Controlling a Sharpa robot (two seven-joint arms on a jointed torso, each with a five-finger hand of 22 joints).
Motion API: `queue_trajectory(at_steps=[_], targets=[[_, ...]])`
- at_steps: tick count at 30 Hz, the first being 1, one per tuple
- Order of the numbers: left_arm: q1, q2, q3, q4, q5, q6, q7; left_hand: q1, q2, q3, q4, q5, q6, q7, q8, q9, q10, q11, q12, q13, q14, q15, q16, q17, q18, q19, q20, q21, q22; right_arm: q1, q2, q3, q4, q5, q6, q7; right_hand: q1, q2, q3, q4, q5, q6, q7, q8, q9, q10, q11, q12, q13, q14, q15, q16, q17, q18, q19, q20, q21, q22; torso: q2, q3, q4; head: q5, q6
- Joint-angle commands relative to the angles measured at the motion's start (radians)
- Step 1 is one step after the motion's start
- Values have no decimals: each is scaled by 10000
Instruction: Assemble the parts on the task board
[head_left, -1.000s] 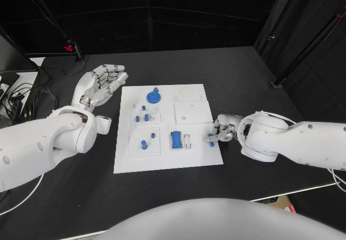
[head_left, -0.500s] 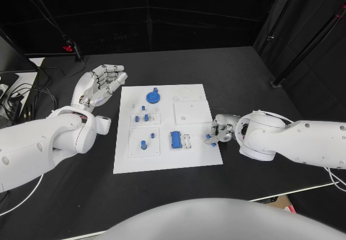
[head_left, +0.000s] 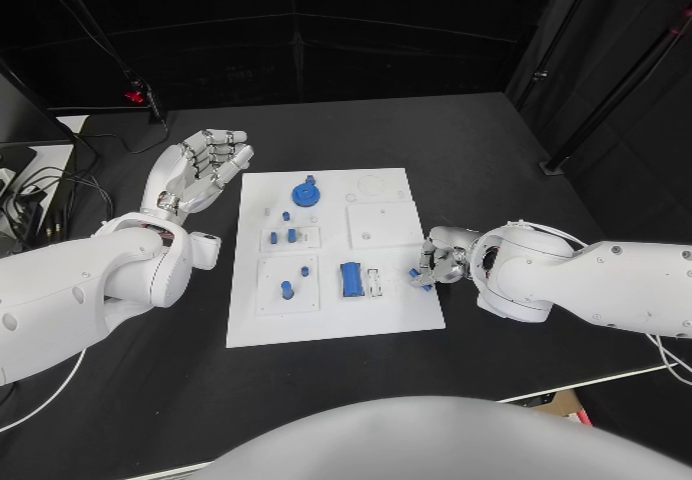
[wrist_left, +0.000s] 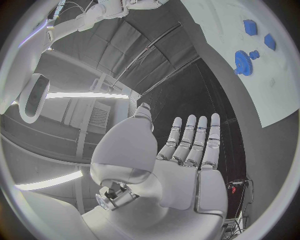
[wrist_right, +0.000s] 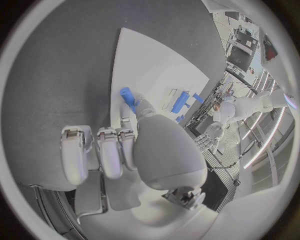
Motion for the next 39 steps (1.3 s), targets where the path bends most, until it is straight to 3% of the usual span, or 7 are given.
queue_trajectory(at_steps=[1, 8, 12, 23, 30, 39], targets=[[14, -14, 10, 28, 5, 51, 790, 20, 112, -62, 13, 68, -21, 1375, 65, -11, 12, -15, 34, -14, 0, -22, 44, -10, -108, -44, -2, 58, -14, -103, -12, -96, 19, 808, -457, 419, 233, 91, 337, -114, 59, 382, -28, -1131, -3739, 1059, -75, 33, 2653, 1038, -21, 25, 2635, -73, 1022, 25, 33, 2634, 7, 6, -3, 20, 0], [12, -29, 10, 31, 5, 64, 787, 22, 114, -65, 14, 70, -19, 1374, 67, -11, 15, -16, 38, -14, -1, -22, 47, -13, -108, -46, -2, 58, -16, -101, -239, -93, 274, 1982, -1230, 1135, 97, -133, 964, -326, 325, 1170, -28, -1853, -3992, 1059, -66, 33, 2653, 1038, -36, 25, 2635, -73, 1022, 6, 33, 2634, 3, 2, 9, 19, 0], [11, -29, 10, 28, 5, 64, 782, 22, 114, -65, 14, 70, -19, 1374, 67, -11, 15, -16, 38, -14, -1, -22, 47, -13, -108, -46, -2, 58, -16, -99, -366, -91, 430, 2524, -1594, 1459, 19, -202, 1181, -417, 497, 1408, -24, -2056, -4044, 1059, -46, 33, 2653, 1038, -24, 25, 2635, -73, 1022, 20, 33, 2634, -1, 0, 4, 42, 0], [9, -1, 10, 1, 5, 72, 768, 22, 114, -65, 14, 70, -19, 1374, 67, -11, 15, -16, 38, -14, -1, -22, 47, -13, -108, -46, -2, 58, -16, -94, -475, -88, 431, 3774, -2034, 2090, -154, -309, 1303, -461, 524, 1742, -52, -2204, -4062, 1059, -64, 33, 2653, 1038, -12, 25, 2635, -73, 1022, 33, 33, 2634, 0, 4, 18, 20, 0], [9, -9, 10, 5, 5, 71, 761, 22, 114, -65, 14, 70, -19, 1374, 67, -11, 15, -16, 38, -14, -1, -22, 47, -13, -108, -46, -2, 58, -16, -93, -489, -88, 369, 4289, -2308, 2469, -265, -364, 1325, -467, 517, 1960, -89, -2273, -4060, 1059, -95, 33, 2653, 1038, -23, 25, 2635, -73, 1022, 31, 33, 2634, 3, 3, 2, 100, 0], [9, 22, 10, -28, 5, 85, 753, 22, 114, -65, 14, 70, -19, 1374, 67, -11, 15, -16, 38, -14, -1, -22, 47, -13, -108, -46, -2, 58, -16, -75, -573, -80, 508, 6283, -1996, 2633, -300, -382, 1330, -473, 535, 2044, -102, -2299, -4057, 1059, -109, 33, 2653, 1038, -31, 25, 2635, -73, 1022, 27, 33, 2634, -6, -1, 22, 102, 0]])
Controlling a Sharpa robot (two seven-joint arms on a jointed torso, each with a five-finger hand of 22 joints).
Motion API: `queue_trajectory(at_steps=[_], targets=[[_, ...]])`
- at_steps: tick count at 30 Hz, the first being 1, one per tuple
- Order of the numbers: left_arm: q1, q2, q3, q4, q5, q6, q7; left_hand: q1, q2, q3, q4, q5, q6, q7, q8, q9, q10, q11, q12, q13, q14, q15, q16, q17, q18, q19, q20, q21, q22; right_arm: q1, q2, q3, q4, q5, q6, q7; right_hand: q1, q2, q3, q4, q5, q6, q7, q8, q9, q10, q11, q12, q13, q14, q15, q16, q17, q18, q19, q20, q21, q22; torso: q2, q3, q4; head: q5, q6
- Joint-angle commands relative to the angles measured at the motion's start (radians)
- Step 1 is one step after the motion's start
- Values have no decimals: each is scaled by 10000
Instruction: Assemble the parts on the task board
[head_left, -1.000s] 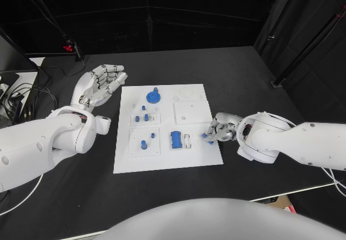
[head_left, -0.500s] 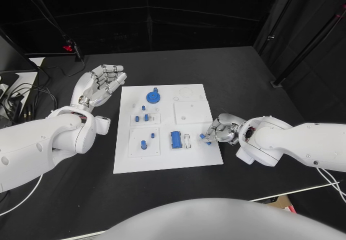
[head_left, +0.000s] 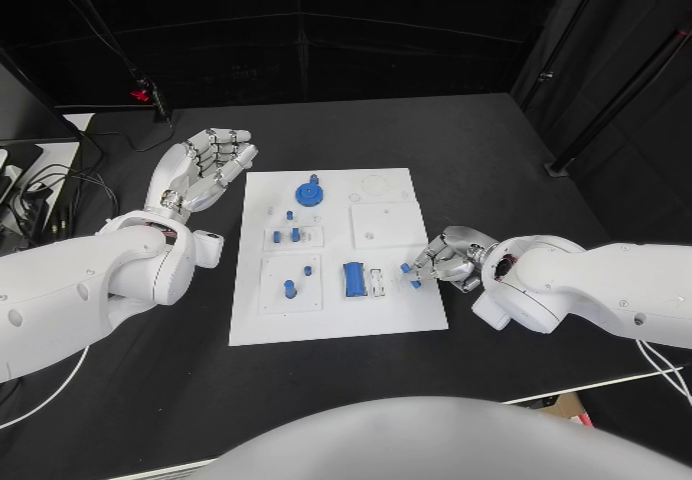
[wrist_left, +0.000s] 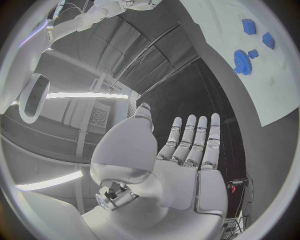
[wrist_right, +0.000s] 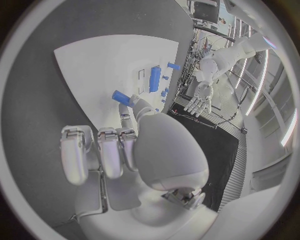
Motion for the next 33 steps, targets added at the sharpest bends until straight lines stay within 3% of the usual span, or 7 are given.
queue_trajectory(at_steps=[1, 6, 13, 25, 33], targets=[[13, 30, 10, -8, 5, 78, 752, 22, 114, -66, 14, 31, -19, 1375, 67, -12, 15, -16, 38, -13, -1, -22, 47, -15, -108, -45, -2, 58, -16, 26, 3, 7, 88, 1722, 168, 329, -67, -38, 50, 7, 56, 410, -320, -14, 15, 1018, -71, 25, 2627, 1039, -31, 24, 2635, -73, 1022, 26, 33, 2634, -6, -1, 5, -14, 0], [13, 45, 10, -17, 5, 79, 748, 22, 114, -66, 14, 31, -19, 1375, 67, -12, 15, -16, 38, -13, -1, -22, 47, -15, -108, -45, -2, 58, -16, 41, 93, 10, 93, 2949, 623, 359, -109, -77, 36, -3, 78, 472, -336, -44, 15, 1018, -86, 25, 2627, 1039, -40, 24, 2635, -73, 1022, 21, 33, 2634, 5, 10, 10, -3, 0], [13, 67, 10, -31, 5, 75, 734, 30, 124, -80, 16, 36, -13, 1373, 73, -14, 24, -18, 51, -14, -2, -23, 58, -26, -108, -51, -2, 59, -21, 46, 270, 11, -24, 4078, 953, 461, -171, -89, 25, 11, 111, 490, -335, -97, 5, 1018, -89, 25, 2627, 1039, -47, 24, 2635, -73, 1022, 16, 33, 2634, 4, -6, -5, 28, 0], [13, 102, 10, -40, 5, 95, 726, 32, 127, -83, 16, 37, -12, 1373, 74, -14, 27, -19, 54, -14, -3, -23, 60, -28, -109, -52, -2, 59, -22, 47, 628, 12, -264, 4752, 752, 659, -416, -102, -43, 111, 160, 567, -342, -253, -19, 1018, -99, 25, 2627, 1039, -62, 24, 2635, -73, 1022, 1, 33, 2634, 4, 2, 0, 73, 0], [13, 92, 10, -34, 5, 95, 721, 32, 127, -83, 16, 37, -12, 1373, 74, -14, 27, -19, 54, -14, -3, -23, 60, -28, -109, -52, -2, 59, -22, 47, 717, 12, -345, 4819, 319, 923, -470, -102, -61, 136, 181, 579, -338, -294, -26, 1018, -98, 25, 2627, 1039, -65, 24, 2635, -73, 1022, -2, 33, 2634, 4, -6, -5, 93, 0]])
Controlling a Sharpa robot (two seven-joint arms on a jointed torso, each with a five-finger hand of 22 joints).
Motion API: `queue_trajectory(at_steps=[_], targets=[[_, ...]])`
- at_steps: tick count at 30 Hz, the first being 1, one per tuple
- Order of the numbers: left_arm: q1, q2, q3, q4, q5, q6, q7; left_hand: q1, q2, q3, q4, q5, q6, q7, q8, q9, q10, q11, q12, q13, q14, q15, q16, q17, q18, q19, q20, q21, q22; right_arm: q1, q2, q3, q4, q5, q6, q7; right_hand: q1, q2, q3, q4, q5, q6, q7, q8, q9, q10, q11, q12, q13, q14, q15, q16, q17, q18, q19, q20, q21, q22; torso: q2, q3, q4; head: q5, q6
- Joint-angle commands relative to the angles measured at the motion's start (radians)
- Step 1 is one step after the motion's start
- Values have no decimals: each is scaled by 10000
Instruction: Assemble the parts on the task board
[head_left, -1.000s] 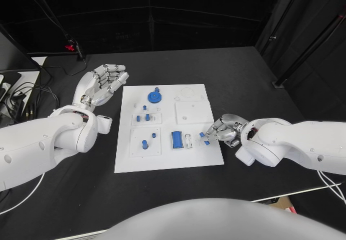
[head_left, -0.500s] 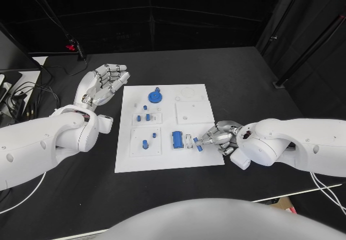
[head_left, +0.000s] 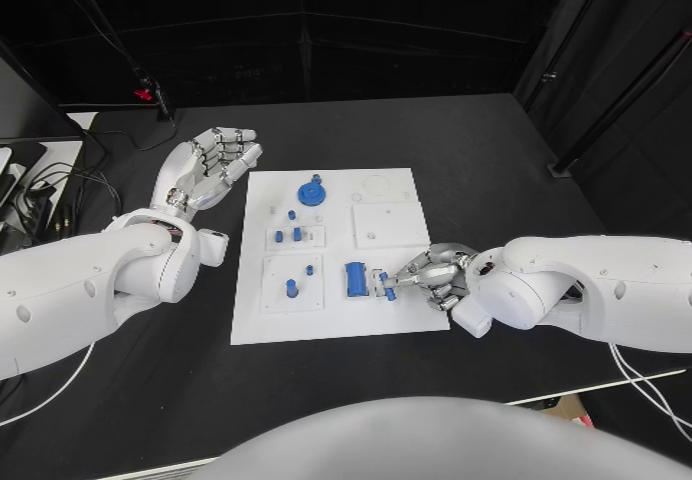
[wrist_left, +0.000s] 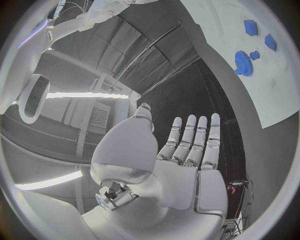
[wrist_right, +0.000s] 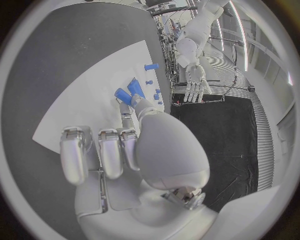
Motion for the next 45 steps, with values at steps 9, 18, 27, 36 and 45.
queue_trajectory(at_steps=[9, 18, 27, 36, 45], targets=[[14, -5, 10, 19, 5, 78, 719, -17, 77, -61, -12, 39, -12, 1373, 37, -16, 30, -19, 59, -14, -3, -23, 65, -14, -108, -54, -2, 60, -11, 16, 99, 4, -78, 221, -402, 276, -201, -18, -25, 105, 45, 262, -162, -103, 7, 1059, -54, 24, 2629, 1039, -66, 24, 2635, -72, 1023, -5, 33, 2634, -5, 4, -11, 30, 0], [14, -14, 10, 27, 5, 76, 712, -17, 77, -61, -12, 39, -12, 1373, 37, -16, 30, -19, 59, -14, -3, -23, 65, -14, -108, -54, -2, 60, -11, 16, 207, 5, -155, -283, -436, 5, -391, -40, -123, 221, 1, 305, -152, -220, -11, 1059, -47, 24, 2629, 1039, -66, 24, 2635, -72, 1023, -9, 33, 2634, 2, 2, -8, 49, 0], [14, -9, 10, 25, 5, 84, 709, -17, 77, -61, -12, 39, -12, 1373, 37, -16, 30, -19, 59, -14, -3, -23, 65, -14, -108, -54, -2, 60, -11, 16, 285, 4, -177, -867, -502, -388, -446, -47, -159, 259, -16, 315, -146, -263, -19, 1059, -42, 24, 2629, 1039, -66, 24, 2635, -72, 1023, -10, 33, 2634, -3, 2, -3, 53, 0], [14, -9, 10, 16, 5, 84, 699, -16, 77, -62, -13, 39, -12, 1373, 37, -16, 30, -19, 60, -14, -3, -23, 66, -14, -108, -55, -2, 60, -11, 15, 304, 4, -152, -1193, -561, -524, -446, -47, -159, 259, -16, 315, -146, -263, -19, 1059, -42, 24, 2629, 1039, -66, 24, 2635, -72, 1023, -10, 33, 2634, -7, -2, -12, 44, 0], [13, 9, 10, 12, 5, 92, 686, -5, 83, -71, -15, 46, -11, 1372, 39, -17, 34, -20, 68, -15, -1, -24, 74, -21, -108, -58, -2, 61, -15, 15, 347, 3, -181, -1243, -575, -608, -447, -32, -157, 264, -13, 322, -148, -275, -20, 1059, -42, 24, 2629, 1039, -67, 24, 2635, -72, 1023, -10, 33, 2634, -4, 5, -1, 47, 0]])
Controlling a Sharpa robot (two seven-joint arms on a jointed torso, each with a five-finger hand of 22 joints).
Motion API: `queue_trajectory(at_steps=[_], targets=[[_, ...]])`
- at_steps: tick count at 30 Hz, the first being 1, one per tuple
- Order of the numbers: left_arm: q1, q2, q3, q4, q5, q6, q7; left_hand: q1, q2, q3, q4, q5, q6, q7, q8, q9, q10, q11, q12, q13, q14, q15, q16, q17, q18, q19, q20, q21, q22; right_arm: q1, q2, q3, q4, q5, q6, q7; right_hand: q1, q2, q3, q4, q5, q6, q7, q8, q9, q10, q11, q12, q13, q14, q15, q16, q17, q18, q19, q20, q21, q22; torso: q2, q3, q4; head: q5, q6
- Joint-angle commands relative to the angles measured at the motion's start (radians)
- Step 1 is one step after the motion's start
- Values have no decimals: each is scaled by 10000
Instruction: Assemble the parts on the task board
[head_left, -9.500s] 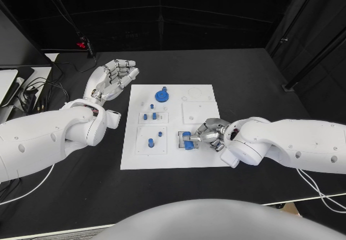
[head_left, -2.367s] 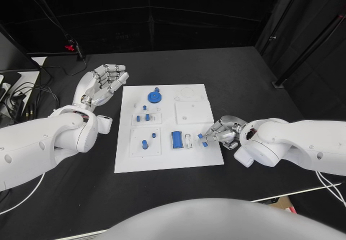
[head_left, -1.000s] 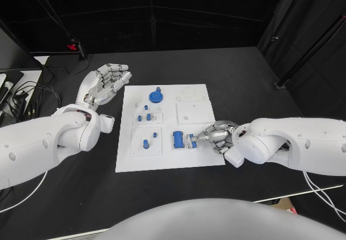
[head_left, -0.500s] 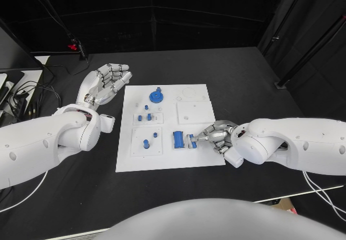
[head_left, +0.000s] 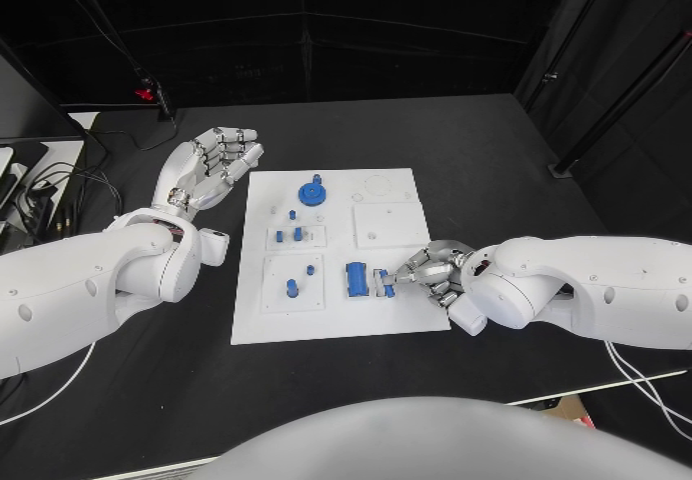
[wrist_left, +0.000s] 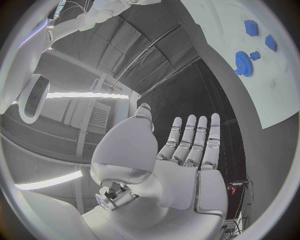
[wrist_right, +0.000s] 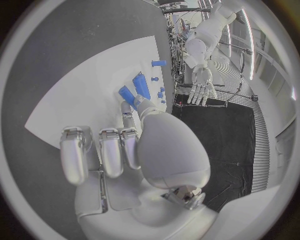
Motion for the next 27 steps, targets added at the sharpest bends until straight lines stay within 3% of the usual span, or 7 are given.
queue_trajectory(at_steps=[1, 27], targets=[[13, 11, 10, 9, 5, 74, 685, -5, 83, -71, -14, 46, -11, 1372, 40, -8, 34, -21, 68, -15, -2, -24, 34, -8, -108, -58, -2, 60, -15, 15, 26, 4, 6, -187, -66, -135, -64, 6, -12, 62, -11, 62, 18, -7, 8, 1059, -44, 24, 2629, 1039, -67, 25, 2635, -73, 1023, -10, 33, 2634, 3, 3, 8, 8, 0], [13, 29, 10, -3, 5, 96, 661, -5, 83, -71, -14, 46, -11, 1372, 40, -8, 34, -21, 68, -15, -2, -24, 34, -8, -108, -58, -2, 60, -15, 15, 229, 4, -96, -979, -58, -616, -356, 1, -226, 296, -138, 154, 39, -187, -13, 1059, -27, 24, 2629, 1039, -60, 25, 2635, -73, 1023, -7, 33, 2634, 1, -2, -1, 45, 0]])
